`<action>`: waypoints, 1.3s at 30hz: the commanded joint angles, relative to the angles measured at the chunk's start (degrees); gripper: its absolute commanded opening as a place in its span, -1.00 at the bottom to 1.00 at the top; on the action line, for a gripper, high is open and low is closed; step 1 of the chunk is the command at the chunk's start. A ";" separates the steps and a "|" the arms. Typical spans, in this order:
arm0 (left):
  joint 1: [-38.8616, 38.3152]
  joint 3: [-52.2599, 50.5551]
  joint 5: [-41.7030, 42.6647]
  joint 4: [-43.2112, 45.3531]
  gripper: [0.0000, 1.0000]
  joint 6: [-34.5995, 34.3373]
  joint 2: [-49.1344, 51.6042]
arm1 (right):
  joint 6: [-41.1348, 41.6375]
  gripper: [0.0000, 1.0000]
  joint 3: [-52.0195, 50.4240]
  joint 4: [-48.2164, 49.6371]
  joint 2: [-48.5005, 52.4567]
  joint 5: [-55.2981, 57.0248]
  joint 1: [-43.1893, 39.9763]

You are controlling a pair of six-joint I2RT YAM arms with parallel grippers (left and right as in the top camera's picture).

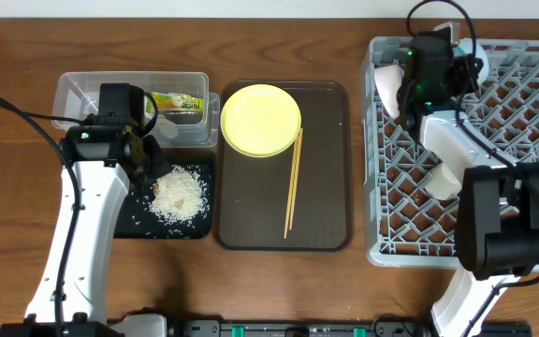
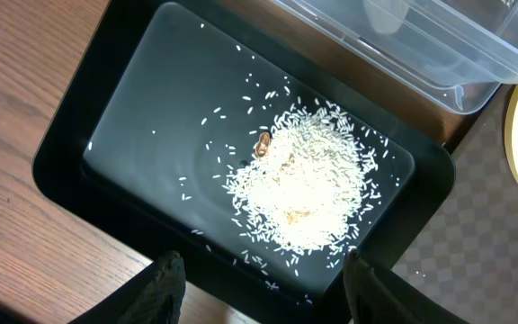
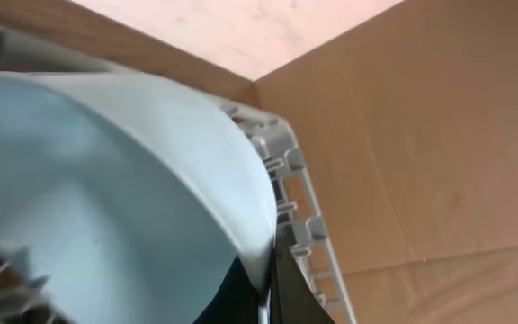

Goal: Sort waste into correct bins and load items into the dishwasher rack
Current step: 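Place the light-blue bowl tilted in the rack's back row, then move the right gripper to the chopsticks and pinch them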

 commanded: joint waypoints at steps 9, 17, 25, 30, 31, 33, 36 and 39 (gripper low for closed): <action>0.24 0.33 -0.44 -0.20 0.19 -0.35 -0.44 | 22.43 -0.62 -0.11 -23.63 -6.25 -9.27 5.77; 0.24 0.33 1.03 -0.22 0.19 -0.31 -0.44 | 30.60 0.12 -0.11 -37.09 -19.06 -32.65 7.72; 0.24 0.33 1.03 -0.20 0.28 -0.33 -0.44 | 39.71 0.00 -0.15 -42.01 -24.26 -69.94 12.59; 0.24 0.33 1.03 -0.20 0.27 -0.33 -0.44 | 42.34 -0.04 -0.59 -45.11 -21.66 -69.79 18.10; 0.24 0.33 1.03 -0.20 0.28 -0.33 -0.44 | 42.56 -0.06 -0.72 -45.33 -20.92 -69.77 19.10; 0.24 0.33 1.03 -0.17 0.28 -0.33 -0.44 | 44.35 -0.07 -1.20 -45.38 -18.95 -68.91 21.16; 0.24 0.33 1.03 -0.20 0.28 -0.31 -0.44 | 48.72 -0.07 -1.42 -45.86 -15.50 -66.40 23.74; 0.24 0.33 1.03 -0.20 0.28 -0.31 -0.44 | 52.96 -0.14 -1.42 -46.16 -11.74 -63.82 25.75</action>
